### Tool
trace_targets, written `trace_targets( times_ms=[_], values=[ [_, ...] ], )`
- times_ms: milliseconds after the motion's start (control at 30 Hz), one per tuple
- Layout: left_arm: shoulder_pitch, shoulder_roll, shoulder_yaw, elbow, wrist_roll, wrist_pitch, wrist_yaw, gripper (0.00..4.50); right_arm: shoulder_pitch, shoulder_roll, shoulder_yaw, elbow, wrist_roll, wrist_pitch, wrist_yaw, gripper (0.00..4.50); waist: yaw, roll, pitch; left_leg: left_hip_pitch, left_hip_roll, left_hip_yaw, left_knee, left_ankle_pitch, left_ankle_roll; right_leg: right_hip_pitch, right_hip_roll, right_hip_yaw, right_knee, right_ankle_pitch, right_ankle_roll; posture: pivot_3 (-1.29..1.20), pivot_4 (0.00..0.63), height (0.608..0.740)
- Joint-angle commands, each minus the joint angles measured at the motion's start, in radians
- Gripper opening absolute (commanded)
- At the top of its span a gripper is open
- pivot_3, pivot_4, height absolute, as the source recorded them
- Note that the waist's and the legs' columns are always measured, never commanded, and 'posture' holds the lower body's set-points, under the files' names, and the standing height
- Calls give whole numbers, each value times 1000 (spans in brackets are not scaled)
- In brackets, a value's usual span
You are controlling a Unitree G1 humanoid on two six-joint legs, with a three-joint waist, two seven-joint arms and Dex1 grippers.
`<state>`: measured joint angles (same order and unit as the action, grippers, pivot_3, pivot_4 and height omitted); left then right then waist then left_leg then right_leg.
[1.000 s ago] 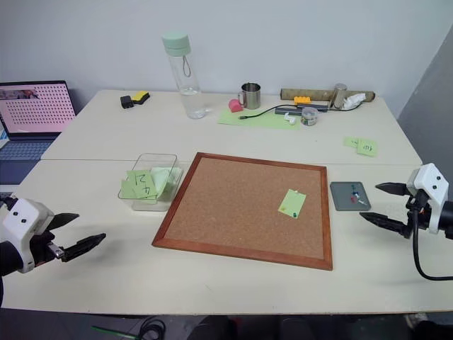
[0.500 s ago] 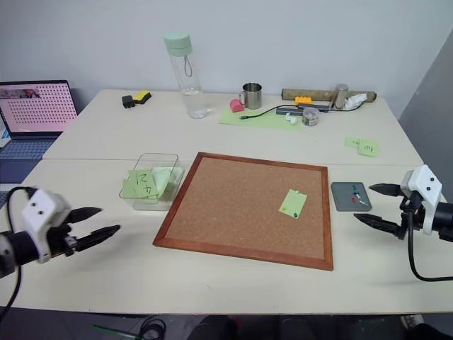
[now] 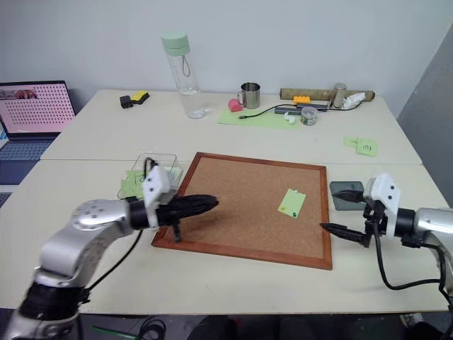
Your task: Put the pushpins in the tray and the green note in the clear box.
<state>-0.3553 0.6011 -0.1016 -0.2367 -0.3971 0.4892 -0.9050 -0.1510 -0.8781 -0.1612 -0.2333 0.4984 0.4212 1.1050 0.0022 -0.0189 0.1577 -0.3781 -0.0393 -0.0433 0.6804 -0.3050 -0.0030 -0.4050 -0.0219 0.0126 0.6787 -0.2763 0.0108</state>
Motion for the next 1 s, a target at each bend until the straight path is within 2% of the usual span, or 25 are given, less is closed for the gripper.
trace_targets(
  times_ms=[33, 200, 367, 667, 800, 1000],
  values=[
    [-40, -82, -57, 102, 62, -69, 38, 10, -101, 35, 51, 23, -24, -5, -27, 4500, -2, 0, 0, 0, 0, 0, 0, 0, 0, 0, 0, 0, 0, 0, 0, 0, 150, 740],
    [-67, -192, -108, 300, 157, -187, 89, 10, -247, 115, 164, 174, -114, -23, -59, 4500, -2, 0, 0, 0, 0, 0, 0, 0, 0, 0, 0, 0, 0, 0, 0, 0, 150, 740],
    [-50, -229, -149, 444, 234, -268, 98, 10, -372, 190, 246, 407, -232, -109, -87, 4500, -2, 0, 0, -1, 0, 0, 1, 1, -1, -1, 0, 0, -1, 0, 0, 0, 150, 740],
    [-23, -252, -141, 464, 269, -295, 129, 10, -483, 291, 257, 719, -337, -278, -139, 4500, 3, 1, -2, 2, -1, 0, 1, 1, -1, 1, 0, 0, 1, 0, 0, 0, 150, 740],
    [-17, -256, -138, 457, 272, -291, 129, 0, -506, 320, 244, 796, -342, -332, -143, 3820, 1, 1, -2, 2, -1, 0, 1, 1, -1, 1, 0, 1, 2, 0, 0, 0, 150, 740],
    [-11, -258, -136, 448, 273, -287, 128, 0, -509, 338, 238, 839, -348, -370, -138, 2381, 0, 2, -2, 2, -1, 0, 1, 1, -1, 1, 0, 1, 2, 0, 0, 0, 150, 740]
  ],
)
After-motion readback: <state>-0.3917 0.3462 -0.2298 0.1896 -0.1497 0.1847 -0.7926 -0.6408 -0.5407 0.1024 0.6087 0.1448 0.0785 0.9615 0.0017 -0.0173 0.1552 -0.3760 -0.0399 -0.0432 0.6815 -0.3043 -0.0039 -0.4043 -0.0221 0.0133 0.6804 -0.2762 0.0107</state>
